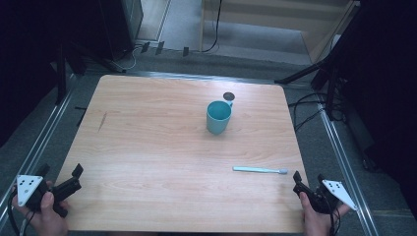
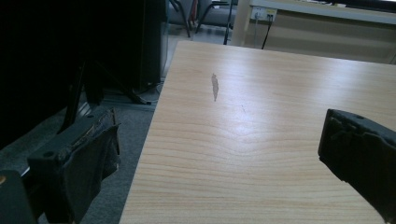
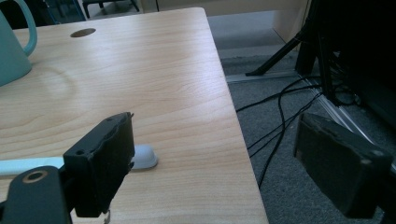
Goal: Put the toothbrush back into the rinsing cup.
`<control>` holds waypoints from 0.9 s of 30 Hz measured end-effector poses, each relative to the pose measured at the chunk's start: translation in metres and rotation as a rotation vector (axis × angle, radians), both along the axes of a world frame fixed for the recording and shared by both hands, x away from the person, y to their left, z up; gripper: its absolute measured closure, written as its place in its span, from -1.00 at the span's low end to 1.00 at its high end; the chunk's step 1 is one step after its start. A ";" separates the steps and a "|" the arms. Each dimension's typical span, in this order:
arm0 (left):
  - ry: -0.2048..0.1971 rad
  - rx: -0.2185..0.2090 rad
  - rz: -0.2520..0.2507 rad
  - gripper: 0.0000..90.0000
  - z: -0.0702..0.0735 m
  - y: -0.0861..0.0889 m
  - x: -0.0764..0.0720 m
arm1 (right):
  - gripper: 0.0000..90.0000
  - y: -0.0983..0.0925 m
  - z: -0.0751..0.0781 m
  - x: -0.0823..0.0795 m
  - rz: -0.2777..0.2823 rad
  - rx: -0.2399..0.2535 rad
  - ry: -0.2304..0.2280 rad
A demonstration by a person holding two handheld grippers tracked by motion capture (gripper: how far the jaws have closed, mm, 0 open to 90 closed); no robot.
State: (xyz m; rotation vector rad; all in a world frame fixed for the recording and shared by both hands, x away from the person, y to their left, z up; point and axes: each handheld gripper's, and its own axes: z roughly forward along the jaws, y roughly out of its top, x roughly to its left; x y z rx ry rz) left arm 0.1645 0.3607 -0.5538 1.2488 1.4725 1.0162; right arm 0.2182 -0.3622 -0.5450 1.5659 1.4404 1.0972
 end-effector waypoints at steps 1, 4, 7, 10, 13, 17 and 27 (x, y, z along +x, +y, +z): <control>0.000 0.000 0.000 -1.00 0.000 0.000 0.000 | -0.73 0.000 0.000 0.000 0.000 0.000 0.000; -0.002 -0.004 -0.003 -1.00 0.000 0.000 0.000 | -0.73 -0.001 0.000 0.000 -0.003 0.006 0.002; 0.000 -0.003 -0.002 -1.00 0.000 0.000 0.000 | -0.68 -0.001 0.000 0.000 -0.014 0.005 0.001; -0.002 -0.002 -0.003 -1.00 0.000 0.000 0.000 | -0.28 0.002 0.000 -0.001 -0.017 -0.011 -0.002; -0.004 -0.007 -0.004 -1.00 0.000 0.001 0.000 | 0.37 0.001 0.002 -0.002 0.000 0.010 -0.001; -0.004 -0.012 -0.006 -1.00 0.000 0.001 -0.001 | 0.75 0.005 0.005 -0.003 0.051 -0.011 0.032; -0.008 -0.019 -0.011 -1.00 0.000 0.001 0.000 | 1.00 0.038 0.011 0.005 0.201 -0.041 0.147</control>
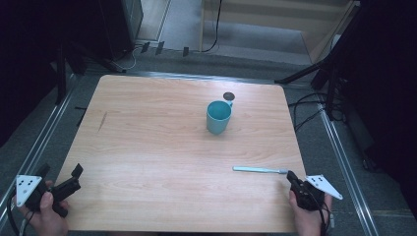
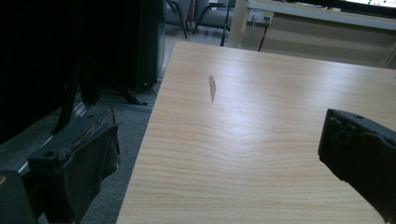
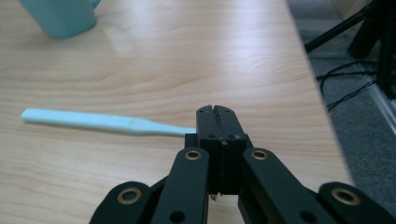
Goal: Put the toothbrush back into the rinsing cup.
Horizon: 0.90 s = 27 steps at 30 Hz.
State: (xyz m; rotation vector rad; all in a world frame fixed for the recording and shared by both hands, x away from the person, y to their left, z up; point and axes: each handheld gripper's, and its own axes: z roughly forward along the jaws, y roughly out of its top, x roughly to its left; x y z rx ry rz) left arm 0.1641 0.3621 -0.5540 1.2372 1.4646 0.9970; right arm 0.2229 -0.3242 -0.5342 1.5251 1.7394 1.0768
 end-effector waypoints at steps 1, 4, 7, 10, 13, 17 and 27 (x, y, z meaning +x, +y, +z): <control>-0.001 -0.003 -0.001 -1.00 0.000 0.000 0.000 | 1.00 0.004 -0.001 0.002 0.014 0.000 0.017; -0.004 -0.006 -0.003 -1.00 0.000 0.000 0.000 | 1.00 0.017 -0.005 0.009 0.038 -0.014 0.069; -0.008 -0.016 -0.001 -1.00 0.000 0.001 0.000 | 1.00 0.029 -0.011 0.019 0.045 -0.046 0.121; -0.008 -0.018 -0.003 -1.00 0.000 0.002 0.000 | 1.00 0.033 -0.013 0.025 0.045 -0.064 0.142; -0.009 -0.022 -0.004 -1.00 0.000 0.003 0.000 | 1.00 0.035 -0.011 0.039 0.031 -0.074 0.173; -0.009 -0.025 -0.003 -1.00 0.000 0.003 0.000 | 1.00 0.037 -0.010 0.050 0.025 -0.086 0.186; -0.011 -0.024 -0.006 -1.00 0.000 0.003 0.000 | 1.00 0.054 -0.008 0.102 0.034 -0.116 0.184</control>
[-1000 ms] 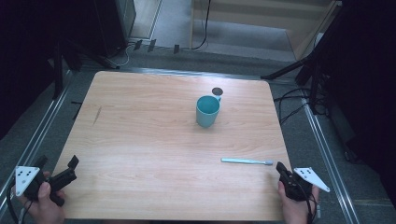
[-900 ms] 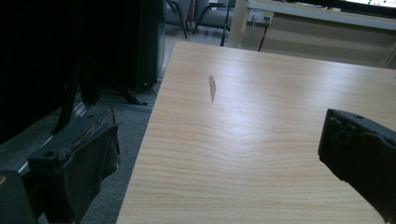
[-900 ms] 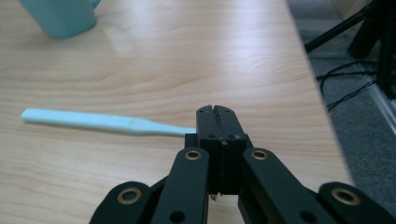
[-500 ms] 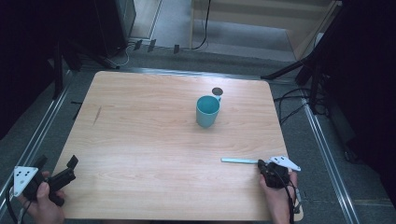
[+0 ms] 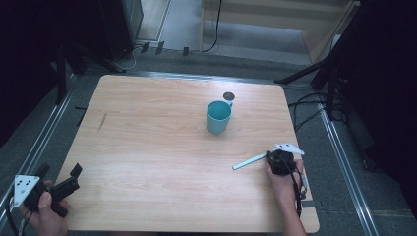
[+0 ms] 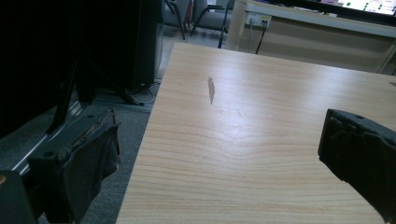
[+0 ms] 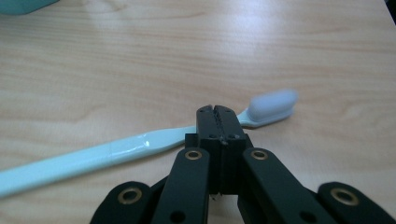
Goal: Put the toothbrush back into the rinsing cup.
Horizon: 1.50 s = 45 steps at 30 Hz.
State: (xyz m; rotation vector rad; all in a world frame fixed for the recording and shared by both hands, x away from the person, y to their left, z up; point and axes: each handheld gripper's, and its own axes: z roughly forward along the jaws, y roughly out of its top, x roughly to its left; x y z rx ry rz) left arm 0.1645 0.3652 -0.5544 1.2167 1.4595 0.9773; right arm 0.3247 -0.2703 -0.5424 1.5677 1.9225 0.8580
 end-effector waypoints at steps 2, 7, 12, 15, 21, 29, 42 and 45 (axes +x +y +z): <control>-0.001 -0.001 0.000 -1.00 0.000 0.000 0.000 | 1.00 0.005 0.000 0.010 0.006 -0.009 0.000; -0.001 -0.003 -0.002 -1.00 0.000 0.000 0.000 | 1.00 0.016 0.001 0.028 0.022 -0.003 0.007; -0.002 -0.007 -0.003 -1.00 0.000 0.000 0.000 | 1.00 0.034 0.001 0.045 0.041 0.010 0.007; -0.003 -0.012 -0.002 -1.00 0.000 0.001 0.000 | 1.00 0.043 0.000 0.052 0.067 0.020 0.004; -0.005 -0.019 -0.004 -1.00 0.000 0.001 0.000 | 1.00 0.056 0.016 0.041 0.087 0.086 -0.073; -0.002 -0.011 -0.008 -1.00 0.000 0.000 0.000 | 1.00 0.092 0.012 0.002 0.249 0.093 -0.011; -0.003 -0.008 -0.009 -1.00 0.000 0.000 0.000 | 1.00 0.054 -0.001 -0.032 0.202 0.077 0.034; -0.002 -0.006 -0.008 -1.00 0.000 0.000 0.000 | 1.00 0.041 -0.001 -0.037 0.180 0.079 0.035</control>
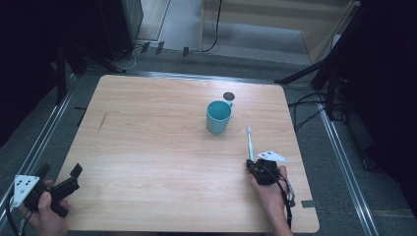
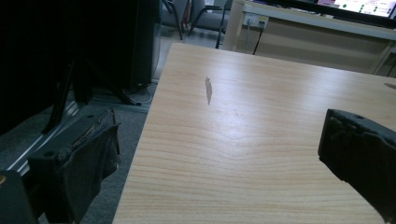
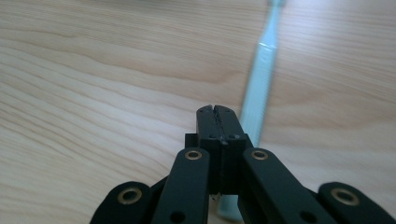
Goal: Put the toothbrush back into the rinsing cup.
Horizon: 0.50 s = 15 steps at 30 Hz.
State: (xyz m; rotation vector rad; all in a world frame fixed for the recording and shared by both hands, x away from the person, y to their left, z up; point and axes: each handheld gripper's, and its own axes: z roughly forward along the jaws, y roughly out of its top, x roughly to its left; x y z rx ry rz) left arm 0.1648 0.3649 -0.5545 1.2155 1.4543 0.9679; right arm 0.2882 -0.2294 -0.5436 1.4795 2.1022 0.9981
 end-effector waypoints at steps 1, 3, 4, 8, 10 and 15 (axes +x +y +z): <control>0.002 0.003 0.000 -1.00 0.000 0.000 0.000 | 1.00 -0.007 0.000 -0.002 -0.010 -0.001 -0.003; 0.002 0.003 0.000 -1.00 0.000 -0.001 0.000 | 1.00 -0.019 0.000 -0.005 -0.032 -0.004 0.000; 0.003 0.005 0.000 -1.00 0.000 -0.001 0.000 | 1.00 -0.026 0.001 -0.006 -0.045 -0.005 0.002; 0.002 0.006 0.000 -1.00 0.000 -0.001 0.000 | 1.00 -0.043 0.006 -0.008 -0.052 -0.010 -0.003; 0.004 0.005 0.000 -1.00 0.000 -0.001 0.000 | 0.97 -0.045 0.013 -0.008 -0.032 -0.045 -0.020; 0.002 0.004 -0.002 -1.00 0.000 -0.001 0.000 | 0.69 -0.037 0.041 0.013 0.043 -0.209 0.036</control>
